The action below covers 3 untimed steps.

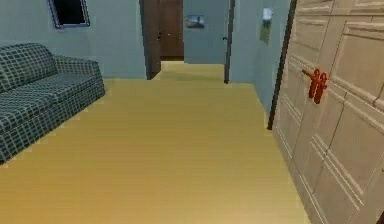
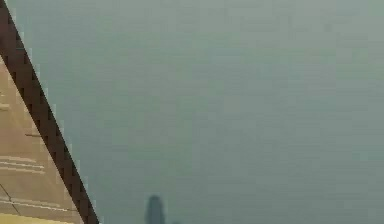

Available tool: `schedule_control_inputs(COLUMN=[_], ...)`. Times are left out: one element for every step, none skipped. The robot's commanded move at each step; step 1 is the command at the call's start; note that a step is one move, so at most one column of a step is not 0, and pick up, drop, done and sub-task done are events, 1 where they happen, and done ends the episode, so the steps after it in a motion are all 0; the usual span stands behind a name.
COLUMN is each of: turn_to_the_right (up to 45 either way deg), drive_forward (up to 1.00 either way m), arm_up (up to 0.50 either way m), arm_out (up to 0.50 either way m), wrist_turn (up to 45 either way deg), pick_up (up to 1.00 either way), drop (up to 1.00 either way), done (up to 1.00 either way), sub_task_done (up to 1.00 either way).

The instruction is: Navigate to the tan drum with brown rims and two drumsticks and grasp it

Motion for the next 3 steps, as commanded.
schedule_control_inputs(turn_to_the_right=[0.0, -3.0, 0.0], drive_forward=[1.0, 0.0, 1.0], arm_up=[0.0, 0.0, 0.0], arm_out=[0.0, 0.0, 0.0], wrist_turn=[0.0, 0.0, 0.0], pick_up=[0.0, 0.0, 0.0], drop=[0.0, 0.0, 0.0], done=[0.0, 0.0, 0.0], sub_task_done=[0.0, 0.0, 0.0])
